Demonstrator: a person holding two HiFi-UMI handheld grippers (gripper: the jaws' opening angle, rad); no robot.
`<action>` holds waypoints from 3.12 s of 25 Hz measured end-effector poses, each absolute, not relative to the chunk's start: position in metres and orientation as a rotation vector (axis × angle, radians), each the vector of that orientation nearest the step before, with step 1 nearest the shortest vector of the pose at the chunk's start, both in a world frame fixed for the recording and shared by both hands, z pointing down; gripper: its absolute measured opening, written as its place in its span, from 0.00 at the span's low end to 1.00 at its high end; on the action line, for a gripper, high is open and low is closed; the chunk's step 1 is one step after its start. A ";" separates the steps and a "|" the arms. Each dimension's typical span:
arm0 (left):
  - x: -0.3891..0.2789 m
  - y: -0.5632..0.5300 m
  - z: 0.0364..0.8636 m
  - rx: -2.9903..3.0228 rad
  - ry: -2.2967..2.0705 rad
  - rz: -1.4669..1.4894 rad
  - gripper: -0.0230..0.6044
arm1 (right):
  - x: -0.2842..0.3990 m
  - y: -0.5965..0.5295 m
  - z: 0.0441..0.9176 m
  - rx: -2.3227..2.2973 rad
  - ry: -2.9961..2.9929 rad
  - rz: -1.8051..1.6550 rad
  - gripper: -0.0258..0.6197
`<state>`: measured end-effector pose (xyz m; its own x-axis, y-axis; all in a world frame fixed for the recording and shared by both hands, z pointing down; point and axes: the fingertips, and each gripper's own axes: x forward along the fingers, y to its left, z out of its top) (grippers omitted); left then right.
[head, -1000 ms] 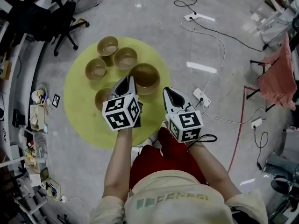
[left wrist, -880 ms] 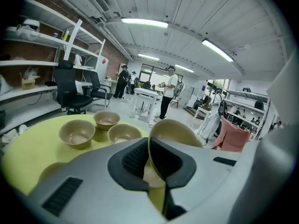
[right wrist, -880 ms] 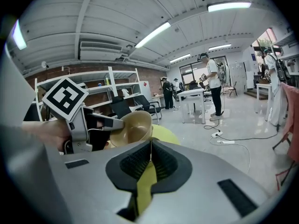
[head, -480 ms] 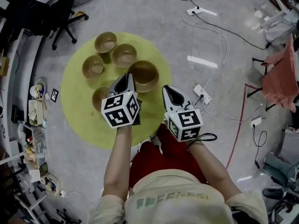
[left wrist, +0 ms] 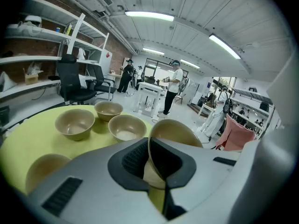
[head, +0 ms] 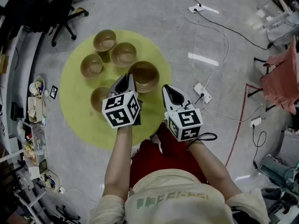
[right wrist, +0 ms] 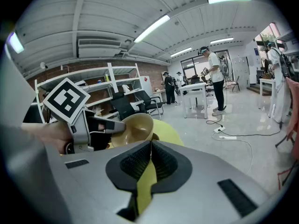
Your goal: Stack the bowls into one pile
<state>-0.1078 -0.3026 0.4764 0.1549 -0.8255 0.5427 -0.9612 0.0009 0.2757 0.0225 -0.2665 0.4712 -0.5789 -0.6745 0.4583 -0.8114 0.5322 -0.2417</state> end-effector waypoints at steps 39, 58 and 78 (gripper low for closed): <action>-0.111 -0.311 0.526 1.800 -1.699 0.451 0.09 | 0.022 -0.281 0.503 1.192 -2.415 0.695 0.10; -0.115 -0.310 0.524 1.781 -1.748 0.484 0.10 | 0.022 -0.278 0.496 1.203 -2.409 0.698 0.10; -0.120 -0.294 0.490 1.823 -1.757 0.365 0.14 | 0.023 -0.264 0.474 1.233 -2.462 0.649 0.10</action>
